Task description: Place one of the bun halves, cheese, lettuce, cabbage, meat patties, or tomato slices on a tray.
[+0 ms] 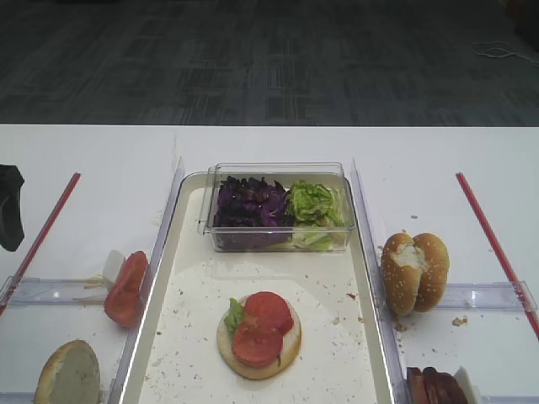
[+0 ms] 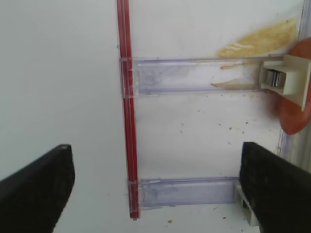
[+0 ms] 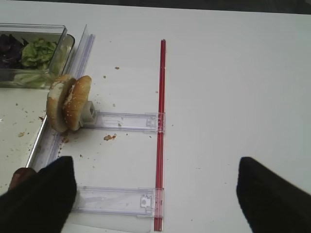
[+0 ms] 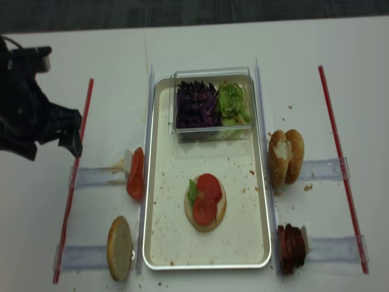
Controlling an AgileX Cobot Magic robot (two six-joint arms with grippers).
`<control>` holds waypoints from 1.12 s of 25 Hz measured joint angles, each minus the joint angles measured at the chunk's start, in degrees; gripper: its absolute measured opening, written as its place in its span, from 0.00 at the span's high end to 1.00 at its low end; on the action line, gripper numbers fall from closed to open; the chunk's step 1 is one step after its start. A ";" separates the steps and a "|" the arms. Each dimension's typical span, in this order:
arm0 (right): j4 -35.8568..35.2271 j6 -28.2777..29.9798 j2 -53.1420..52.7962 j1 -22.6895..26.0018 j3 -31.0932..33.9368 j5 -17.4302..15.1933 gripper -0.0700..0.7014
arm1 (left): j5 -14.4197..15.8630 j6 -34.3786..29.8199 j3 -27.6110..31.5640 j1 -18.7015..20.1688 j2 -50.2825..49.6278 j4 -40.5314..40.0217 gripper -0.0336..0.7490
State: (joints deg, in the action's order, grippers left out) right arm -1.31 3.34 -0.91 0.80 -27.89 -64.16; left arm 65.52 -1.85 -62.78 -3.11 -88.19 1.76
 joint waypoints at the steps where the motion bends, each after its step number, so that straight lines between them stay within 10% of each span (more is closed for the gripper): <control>1: 0.00 0.00 0.00 0.00 0.00 0.00 0.01 | 0.00 0.00 0.88 0.00 0.95 0.00 0.10; 17: 0.00 0.00 0.00 0.00 0.00 0.00 0.01 | 0.16 0.36 27.90 0.00 26.58 0.00 0.10; 28: 0.00 0.00 0.00 0.00 0.00 0.00 0.01 | -0.09 1.38 34.59 0.00 48.10 0.00 0.10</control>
State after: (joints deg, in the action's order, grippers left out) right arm -1.31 3.34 -0.91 0.80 -27.89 -64.16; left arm 65.42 -0.46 -28.18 -3.11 -40.09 1.76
